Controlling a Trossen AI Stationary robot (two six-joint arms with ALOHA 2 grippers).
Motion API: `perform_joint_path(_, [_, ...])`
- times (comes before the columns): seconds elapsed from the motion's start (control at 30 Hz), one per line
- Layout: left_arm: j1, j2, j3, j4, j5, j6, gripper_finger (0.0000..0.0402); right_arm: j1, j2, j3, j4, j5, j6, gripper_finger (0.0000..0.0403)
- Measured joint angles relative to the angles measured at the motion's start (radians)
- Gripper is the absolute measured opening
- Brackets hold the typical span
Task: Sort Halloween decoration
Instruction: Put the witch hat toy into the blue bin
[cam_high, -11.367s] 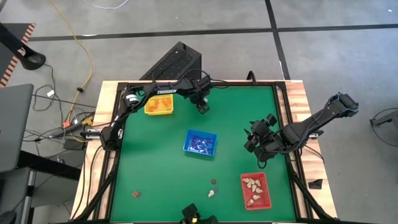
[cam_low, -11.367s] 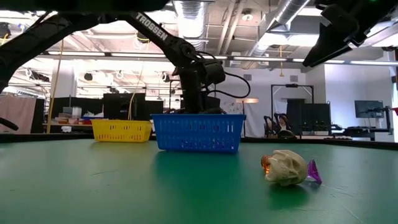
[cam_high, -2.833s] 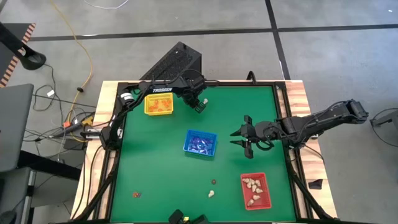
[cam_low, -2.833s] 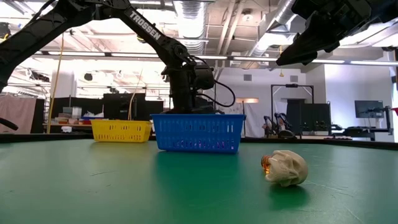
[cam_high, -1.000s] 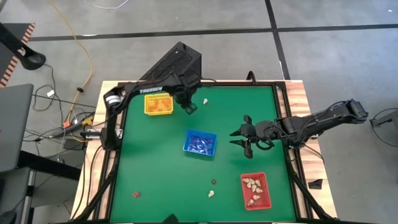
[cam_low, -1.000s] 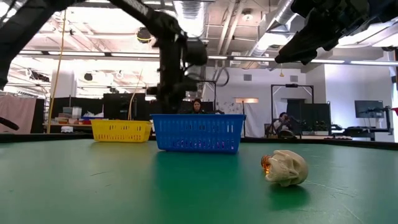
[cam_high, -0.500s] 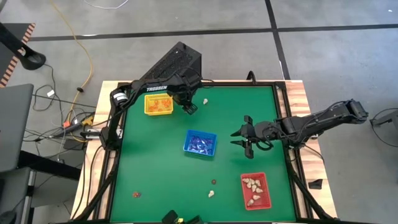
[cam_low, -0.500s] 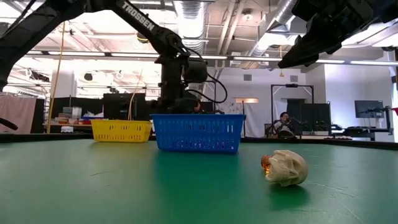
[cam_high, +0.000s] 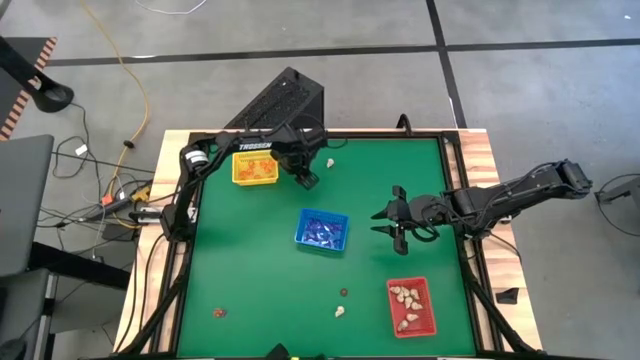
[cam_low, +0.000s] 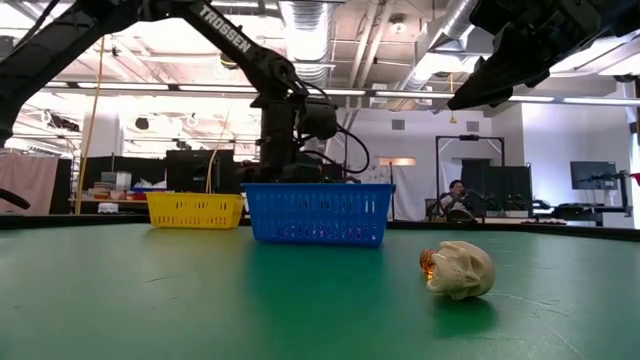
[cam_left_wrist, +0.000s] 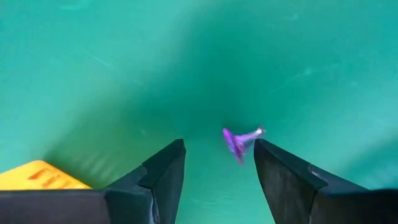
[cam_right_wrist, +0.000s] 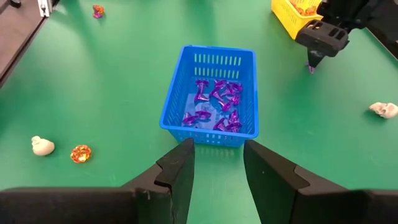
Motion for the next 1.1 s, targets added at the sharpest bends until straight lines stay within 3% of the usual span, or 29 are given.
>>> perform_joint_path(0.3, [-0.018, 0.000, -0.001, 0.000, 0.009, -0.024, 0.0174, 0.000, 0.000, 0.000, 0.001, 0.000, 0.013, 0.0169])
perform_joint_path(0.77, [-0.024, -0.013, -0.096, 0.030, 0.012, -0.036, 0.0069, 0.000, 0.000, 0.000, 0.001, 0.000, 0.025, 0.0169])
perform_joint_path(1.1, [-0.025, -0.006, -0.048, 0.032, -0.018, 0.003, 0.0003, 0.000, 0.000, 0.000, 0.001, 0.000, 0.025, 0.0169])
